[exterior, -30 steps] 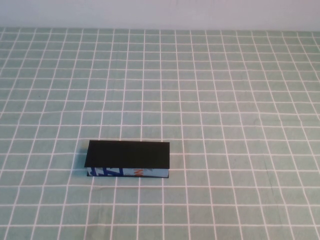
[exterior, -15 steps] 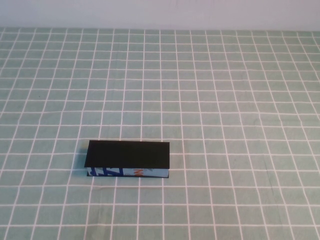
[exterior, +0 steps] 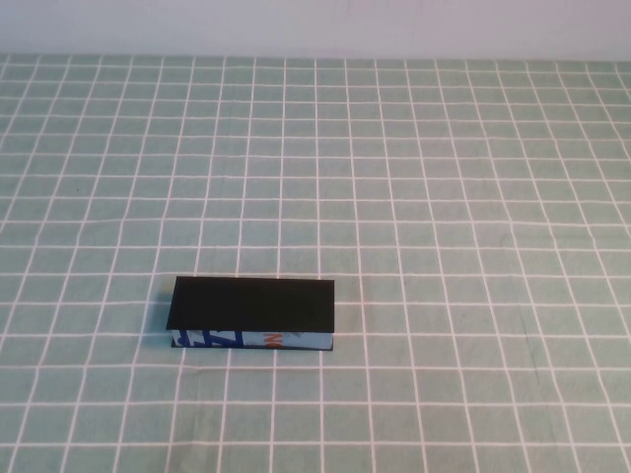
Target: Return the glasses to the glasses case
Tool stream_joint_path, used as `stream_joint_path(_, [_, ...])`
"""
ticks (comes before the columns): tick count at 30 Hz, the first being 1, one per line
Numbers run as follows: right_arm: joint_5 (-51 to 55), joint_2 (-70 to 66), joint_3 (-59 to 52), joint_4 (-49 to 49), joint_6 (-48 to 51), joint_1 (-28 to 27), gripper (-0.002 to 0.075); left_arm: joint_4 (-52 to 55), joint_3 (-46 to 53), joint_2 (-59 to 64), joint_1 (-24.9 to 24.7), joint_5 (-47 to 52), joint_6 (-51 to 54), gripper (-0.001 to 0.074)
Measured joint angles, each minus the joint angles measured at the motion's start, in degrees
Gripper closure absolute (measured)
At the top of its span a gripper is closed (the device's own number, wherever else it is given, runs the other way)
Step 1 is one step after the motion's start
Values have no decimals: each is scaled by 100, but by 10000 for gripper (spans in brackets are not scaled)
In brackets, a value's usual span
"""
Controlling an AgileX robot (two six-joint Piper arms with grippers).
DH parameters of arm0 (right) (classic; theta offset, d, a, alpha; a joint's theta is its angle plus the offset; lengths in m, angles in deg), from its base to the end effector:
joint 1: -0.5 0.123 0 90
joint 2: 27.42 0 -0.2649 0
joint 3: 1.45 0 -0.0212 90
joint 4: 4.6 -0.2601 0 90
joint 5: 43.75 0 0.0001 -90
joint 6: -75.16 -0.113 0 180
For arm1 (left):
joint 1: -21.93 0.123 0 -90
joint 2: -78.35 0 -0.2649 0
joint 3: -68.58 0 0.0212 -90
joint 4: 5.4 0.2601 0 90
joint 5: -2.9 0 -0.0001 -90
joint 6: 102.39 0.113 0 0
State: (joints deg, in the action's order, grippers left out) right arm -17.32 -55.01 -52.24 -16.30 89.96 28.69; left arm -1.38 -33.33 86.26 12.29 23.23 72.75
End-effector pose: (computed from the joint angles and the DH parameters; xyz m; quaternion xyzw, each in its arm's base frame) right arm 0.1051 0.0679 0.2909 -0.2473 0.7498 0.1618 0.5921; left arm 0.1030 -0.0147 0.1670 0.0524 0.7984 -0.0464 0.5981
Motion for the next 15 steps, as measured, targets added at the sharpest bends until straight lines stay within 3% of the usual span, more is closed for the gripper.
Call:
stream_joint_path(5, [27, 50, 0, -70, 0, -240, 737, 0, 0, 0, 0, 10, 9, 734])
stream_joint_path(15, [-16, 776, -145, -179, 0, -2149, 737, 0, 0, 0, 0, 10, 9, 733])
